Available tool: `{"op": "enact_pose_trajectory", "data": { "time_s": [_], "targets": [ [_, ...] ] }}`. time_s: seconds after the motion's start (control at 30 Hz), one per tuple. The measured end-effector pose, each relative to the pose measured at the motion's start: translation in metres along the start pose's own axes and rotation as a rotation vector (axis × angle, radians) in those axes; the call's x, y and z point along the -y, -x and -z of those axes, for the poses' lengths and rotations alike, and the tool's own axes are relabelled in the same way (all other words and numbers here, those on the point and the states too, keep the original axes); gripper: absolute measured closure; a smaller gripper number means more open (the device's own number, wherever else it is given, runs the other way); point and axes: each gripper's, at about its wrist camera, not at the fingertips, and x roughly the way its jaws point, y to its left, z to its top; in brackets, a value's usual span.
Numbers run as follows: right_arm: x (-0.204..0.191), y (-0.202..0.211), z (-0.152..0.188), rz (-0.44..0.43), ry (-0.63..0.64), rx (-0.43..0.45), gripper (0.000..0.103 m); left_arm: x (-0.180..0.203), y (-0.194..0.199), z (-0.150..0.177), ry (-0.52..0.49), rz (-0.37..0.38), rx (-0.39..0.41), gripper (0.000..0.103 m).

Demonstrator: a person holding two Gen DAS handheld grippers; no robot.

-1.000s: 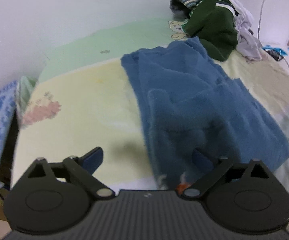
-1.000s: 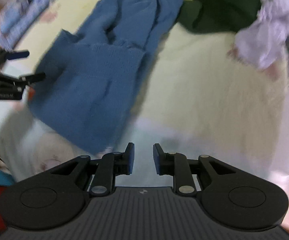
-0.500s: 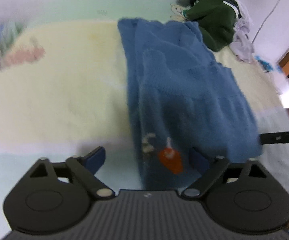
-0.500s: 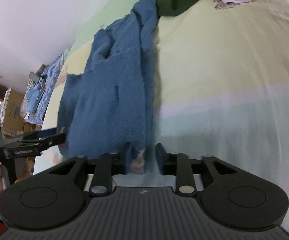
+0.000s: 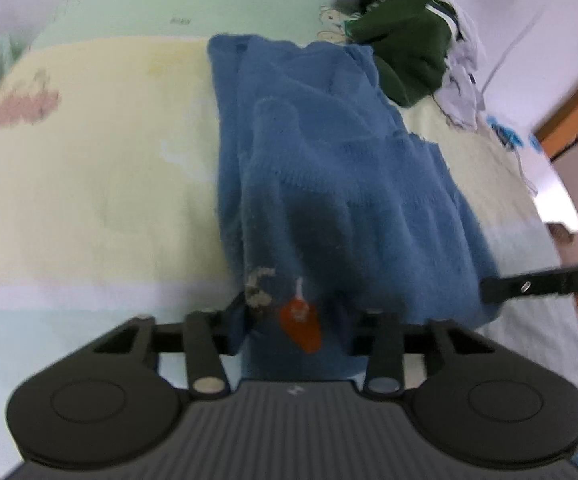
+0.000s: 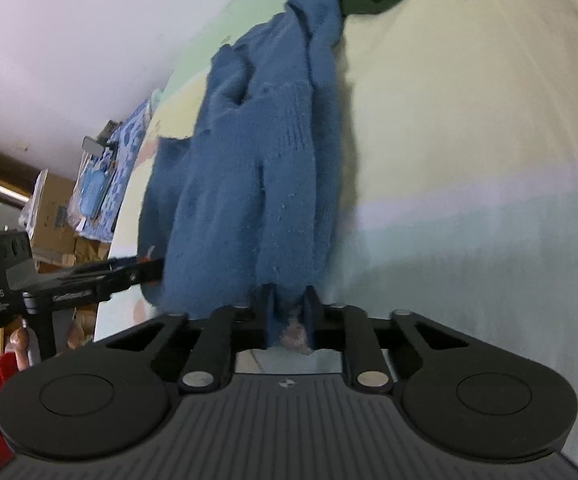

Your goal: Fold clothes

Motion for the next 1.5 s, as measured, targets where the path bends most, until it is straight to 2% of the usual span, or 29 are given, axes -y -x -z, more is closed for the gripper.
{"op": "enact_pose_trajectory", "data": {
  "time_s": [0.1,0.2,0.23,0.27,0.3,0.37,0.4,0.43,0.47,0.53,0.57,0.67,0.77,0.9,0.97,1.0,1.17,1.23,1.3,1.43,1.5],
  "targets": [
    [0.000,0.007,0.001,-0.026,-0.029,-0.006,0.093,0.000,0.007,-0.001,-0.003,-0.006,-0.005,0.082],
    [0.001,0.011,0.005,-0.056,-0.062,-0.016,0.095,-0.008,0.014,-0.005,0.024,0.023,-0.012,0.084],
    [0.002,0.012,0.006,-0.064,-0.073,-0.020,0.094,-0.011,0.013,-0.004,0.025,0.017,-0.023,0.079],
    [0.002,0.010,0.008,-0.036,-0.063,-0.014,0.094,-0.014,0.011,-0.003,0.025,0.010,-0.035,0.073],
    [0.001,0.008,0.010,-0.023,-0.051,-0.010,0.093,-0.017,0.009,-0.002,0.033,-0.004,-0.036,0.064],
    [0.006,0.005,0.012,-0.039,-0.079,0.015,0.088,-0.021,0.010,0.002,0.041,-0.007,-0.025,0.050],
    [0.007,0.004,0.013,-0.035,-0.093,0.031,0.083,-0.020,0.013,0.004,0.033,-0.009,-0.019,0.036],
    [0.007,0.005,0.014,-0.029,-0.092,0.044,0.079,-0.020,0.016,0.007,0.025,-0.013,-0.012,0.028],
    [0.006,0.006,0.016,-0.027,-0.082,0.053,0.076,-0.019,0.019,0.010,0.016,-0.017,-0.005,0.024],
    [0.003,0.009,0.018,-0.037,-0.059,0.057,0.061,-0.018,0.024,0.016,0.003,-0.015,0.005,0.016],
    [0.001,0.010,0.019,-0.043,-0.046,0.054,0.060,-0.017,0.023,0.019,-0.002,-0.011,0.002,0.016],
    [-0.003,0.007,0.021,-0.022,-0.012,0.048,0.060,-0.014,0.013,0.023,0.005,0.004,-0.019,0.016],
    [-0.001,-0.001,0.018,-0.029,-0.044,0.050,0.060,-0.018,0.002,0.022,0.063,0.055,-0.041,0.020],
    [-0.004,-0.009,0.012,-0.035,-0.041,0.057,0.060,-0.023,0.001,0.020,0.098,0.085,-0.024,0.024],
    [-0.005,-0.013,0.009,-0.039,-0.046,0.062,0.061,-0.021,0.000,0.019,0.108,0.101,-0.021,0.032],
    [-0.006,-0.015,0.008,-0.038,-0.047,0.065,0.061,-0.020,-0.001,0.019,0.117,0.114,-0.020,0.040],
    [-0.006,-0.016,0.008,-0.042,-0.040,0.066,0.062,-0.023,0.000,0.022,0.188,0.132,0.003,0.049],
    [-0.003,-0.012,0.011,-0.043,-0.067,0.058,0.064,-0.026,0.001,0.022,0.219,0.138,0.008,0.059],
    [-0.003,-0.007,0.015,-0.038,-0.080,0.050,0.064,-0.028,0.001,0.022,0.242,0.141,0.009,0.063],
    [-0.004,-0.014,0.013,-0.039,-0.084,0.050,0.066,-0.029,0.000,0.021,0.255,0.133,0.006,0.064],
    [-0.005,-0.017,0.011,-0.040,-0.085,0.050,0.074,-0.026,0.002,0.019,0.242,0.111,0.009,0.064]
  ]
}}
